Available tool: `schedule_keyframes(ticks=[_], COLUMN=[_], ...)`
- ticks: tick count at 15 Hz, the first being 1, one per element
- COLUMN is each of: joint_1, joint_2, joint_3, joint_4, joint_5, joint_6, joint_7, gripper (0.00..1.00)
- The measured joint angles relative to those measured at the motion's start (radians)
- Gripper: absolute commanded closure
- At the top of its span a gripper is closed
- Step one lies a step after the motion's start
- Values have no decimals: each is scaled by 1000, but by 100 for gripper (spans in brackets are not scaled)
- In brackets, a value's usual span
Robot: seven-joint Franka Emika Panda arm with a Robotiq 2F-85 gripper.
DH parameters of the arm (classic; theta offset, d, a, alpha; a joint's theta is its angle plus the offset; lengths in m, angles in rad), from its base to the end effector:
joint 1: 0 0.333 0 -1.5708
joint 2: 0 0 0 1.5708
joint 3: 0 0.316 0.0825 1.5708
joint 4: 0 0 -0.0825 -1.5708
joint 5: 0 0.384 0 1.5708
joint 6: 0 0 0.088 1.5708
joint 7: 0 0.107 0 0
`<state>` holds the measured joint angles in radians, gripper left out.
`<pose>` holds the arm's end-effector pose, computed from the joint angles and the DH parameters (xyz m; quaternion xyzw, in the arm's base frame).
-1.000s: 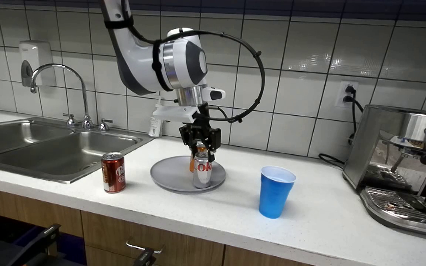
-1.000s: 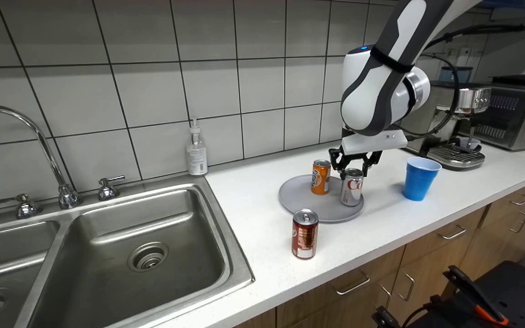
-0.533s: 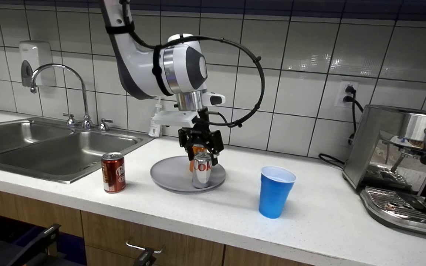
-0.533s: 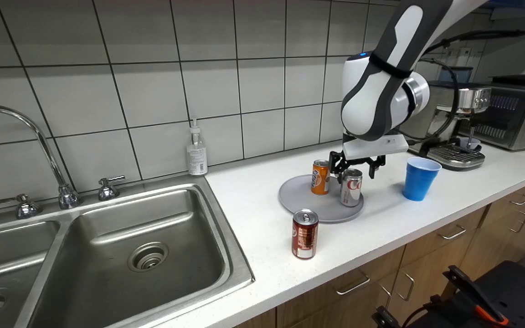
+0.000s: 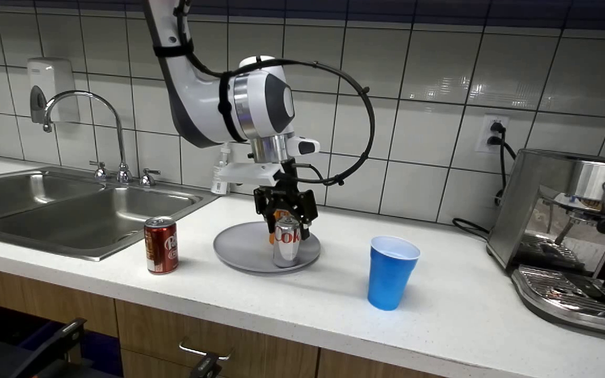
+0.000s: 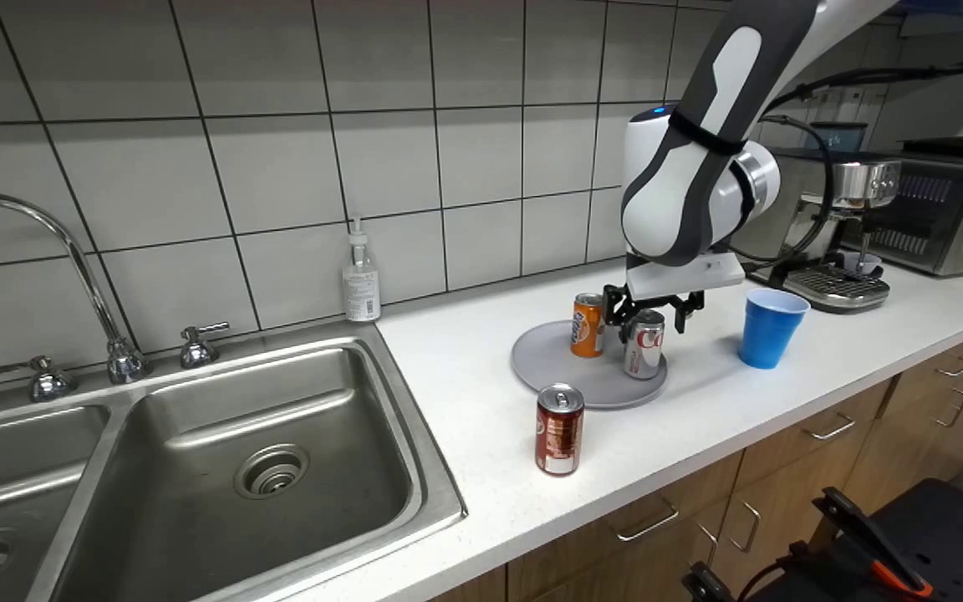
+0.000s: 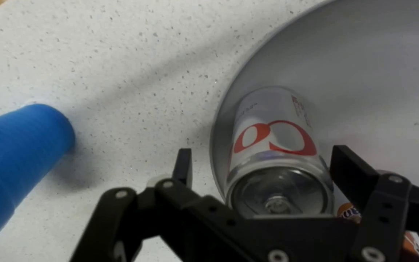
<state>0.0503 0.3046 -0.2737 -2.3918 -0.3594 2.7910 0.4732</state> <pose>0.4996 -0.1014 0.2037 0.9779 -0.1718 0.0590 0.1031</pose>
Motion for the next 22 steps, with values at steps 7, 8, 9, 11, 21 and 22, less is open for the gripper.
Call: schedule_keyframes(ticks=[7,8,9,11,21,22], joint_1=[13,14,15,15,13,12], joint_2=[31,32,34,34,12,5], joint_3=[0,0,0,0,-1,-2], joint_4=[40,43,45,46,28,23], joint_5=[2,2,2,4,61,66], joint_6=[1,1,1,2,33,35], joint_7=[1,1,1,1,-4,-6], gripper=[60,60,60,60,60,60])
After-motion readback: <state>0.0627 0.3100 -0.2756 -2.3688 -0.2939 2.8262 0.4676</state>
